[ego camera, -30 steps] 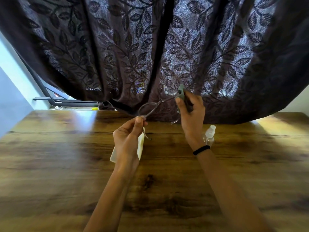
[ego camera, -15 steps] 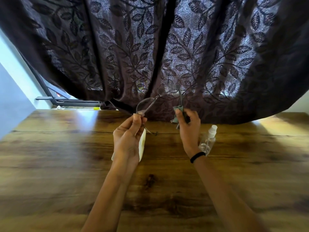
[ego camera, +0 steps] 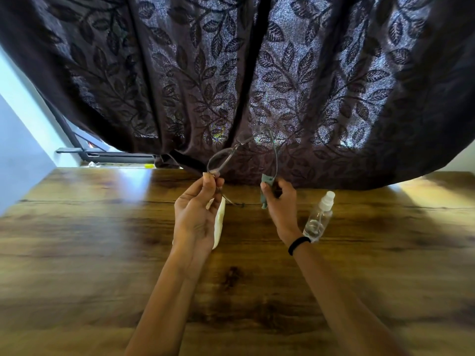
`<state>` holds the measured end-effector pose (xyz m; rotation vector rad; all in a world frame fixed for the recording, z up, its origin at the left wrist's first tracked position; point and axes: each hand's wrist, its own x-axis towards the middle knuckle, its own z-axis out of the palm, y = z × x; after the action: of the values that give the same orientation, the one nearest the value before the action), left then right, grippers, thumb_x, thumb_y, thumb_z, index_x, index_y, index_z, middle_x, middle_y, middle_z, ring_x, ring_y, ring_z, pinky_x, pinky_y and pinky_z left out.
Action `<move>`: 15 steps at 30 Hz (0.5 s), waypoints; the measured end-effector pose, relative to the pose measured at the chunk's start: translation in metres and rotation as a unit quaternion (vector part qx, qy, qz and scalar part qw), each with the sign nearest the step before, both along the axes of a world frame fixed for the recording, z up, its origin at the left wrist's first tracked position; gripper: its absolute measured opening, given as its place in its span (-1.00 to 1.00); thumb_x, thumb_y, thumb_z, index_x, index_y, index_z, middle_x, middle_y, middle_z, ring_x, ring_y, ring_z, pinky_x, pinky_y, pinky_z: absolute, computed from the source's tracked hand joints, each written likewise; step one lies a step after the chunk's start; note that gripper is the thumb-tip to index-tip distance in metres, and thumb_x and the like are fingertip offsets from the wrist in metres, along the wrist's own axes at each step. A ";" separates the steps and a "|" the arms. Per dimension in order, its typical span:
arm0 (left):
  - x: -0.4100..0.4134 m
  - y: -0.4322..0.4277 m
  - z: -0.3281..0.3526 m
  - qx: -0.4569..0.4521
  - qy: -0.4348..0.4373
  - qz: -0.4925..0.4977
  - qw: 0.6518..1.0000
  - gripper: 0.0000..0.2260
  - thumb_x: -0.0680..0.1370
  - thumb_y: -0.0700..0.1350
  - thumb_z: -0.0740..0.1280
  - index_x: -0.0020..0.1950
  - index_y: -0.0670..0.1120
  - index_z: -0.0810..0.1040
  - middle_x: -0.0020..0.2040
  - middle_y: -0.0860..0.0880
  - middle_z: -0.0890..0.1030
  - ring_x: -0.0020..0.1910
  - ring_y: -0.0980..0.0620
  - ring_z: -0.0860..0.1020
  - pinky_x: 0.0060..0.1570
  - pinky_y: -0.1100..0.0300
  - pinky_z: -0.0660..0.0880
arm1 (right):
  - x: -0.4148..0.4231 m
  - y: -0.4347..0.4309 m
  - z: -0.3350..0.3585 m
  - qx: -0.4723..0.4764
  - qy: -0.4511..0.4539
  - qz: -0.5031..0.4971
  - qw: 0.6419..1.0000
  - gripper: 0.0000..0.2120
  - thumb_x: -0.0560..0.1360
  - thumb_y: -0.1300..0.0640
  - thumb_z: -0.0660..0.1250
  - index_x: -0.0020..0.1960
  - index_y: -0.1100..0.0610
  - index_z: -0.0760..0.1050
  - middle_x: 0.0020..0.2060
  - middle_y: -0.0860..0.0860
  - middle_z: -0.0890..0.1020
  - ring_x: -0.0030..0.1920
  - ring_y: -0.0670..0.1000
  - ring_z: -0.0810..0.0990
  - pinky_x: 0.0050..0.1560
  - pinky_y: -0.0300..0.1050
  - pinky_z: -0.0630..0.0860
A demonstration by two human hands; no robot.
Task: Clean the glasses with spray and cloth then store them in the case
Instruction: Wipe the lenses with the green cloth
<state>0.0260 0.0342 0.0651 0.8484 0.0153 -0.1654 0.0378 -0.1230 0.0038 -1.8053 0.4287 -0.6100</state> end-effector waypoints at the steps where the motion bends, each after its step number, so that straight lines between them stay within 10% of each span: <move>1: 0.000 0.000 0.000 0.001 -0.001 -0.001 1.000 -0.87 0.35 -0.11 0.35 -0.16 -0.12 0.60 -0.32 0.04 0.64 -0.28 0.20 0.58 -0.18 0.33 0.48 | -0.001 -0.001 -0.001 -0.009 0.008 0.004 1.000 -0.82 0.50 0.13 0.31 -0.06 0.27 0.48 -0.07 0.28 0.55 -0.07 0.24 0.56 -0.06 0.27 0.54; 15: 0.007 -0.002 -0.013 0.068 0.038 -0.037 0.996 -0.88 0.31 -0.09 0.43 -0.20 -0.09 0.68 -0.26 0.06 0.65 -0.27 0.19 0.59 -0.32 0.34 0.52 | -0.032 0.026 0.027 -0.061 -0.109 0.061 0.990 -0.90 0.47 0.14 0.35 -0.05 0.14 0.55 -0.13 0.03 0.51 -0.13 -0.07 0.51 -0.12 -0.34 0.47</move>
<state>0.0329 0.0326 0.0525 0.9781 0.0669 -0.2688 0.0061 -0.0970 0.0311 -1.8401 0.1353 -0.7517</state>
